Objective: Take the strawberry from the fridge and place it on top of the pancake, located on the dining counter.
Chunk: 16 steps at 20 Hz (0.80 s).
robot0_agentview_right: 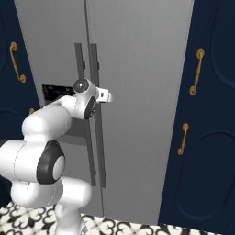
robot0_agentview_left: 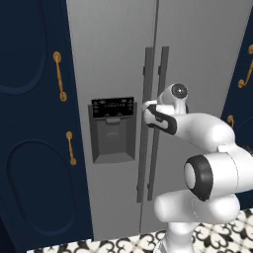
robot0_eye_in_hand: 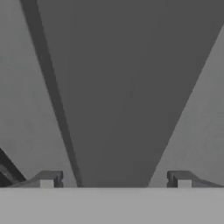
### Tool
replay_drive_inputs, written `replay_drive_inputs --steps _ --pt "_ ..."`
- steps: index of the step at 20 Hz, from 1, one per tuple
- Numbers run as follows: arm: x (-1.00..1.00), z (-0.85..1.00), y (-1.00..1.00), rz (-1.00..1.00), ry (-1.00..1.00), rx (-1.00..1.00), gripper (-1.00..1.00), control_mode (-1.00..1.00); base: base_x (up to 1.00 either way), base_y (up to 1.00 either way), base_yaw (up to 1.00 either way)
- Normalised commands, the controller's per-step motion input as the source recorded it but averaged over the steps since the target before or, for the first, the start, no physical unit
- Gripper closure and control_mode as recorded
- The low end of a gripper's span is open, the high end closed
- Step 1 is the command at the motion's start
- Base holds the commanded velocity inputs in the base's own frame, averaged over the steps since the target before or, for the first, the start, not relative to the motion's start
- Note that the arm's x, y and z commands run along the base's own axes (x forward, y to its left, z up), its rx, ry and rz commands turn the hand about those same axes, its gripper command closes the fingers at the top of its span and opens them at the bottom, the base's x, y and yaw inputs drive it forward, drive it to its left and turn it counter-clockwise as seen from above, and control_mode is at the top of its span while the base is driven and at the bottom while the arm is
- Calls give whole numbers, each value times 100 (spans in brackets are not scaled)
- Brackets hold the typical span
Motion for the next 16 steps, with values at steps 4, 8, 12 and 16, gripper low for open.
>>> replay_drive_inputs --steps 4,8,12,16 --pt "90 -93 -19 -12 -12 0 100 -100 0 0 0" --pt "69 -92 -46 -15 -10 0 100 -100 0 0 0" --pt "6 -11 -99 -14 28 15 100 -100 0 0 0" --pt "-42 -28 -100 -19 14 16 100 -100 0 0 0"
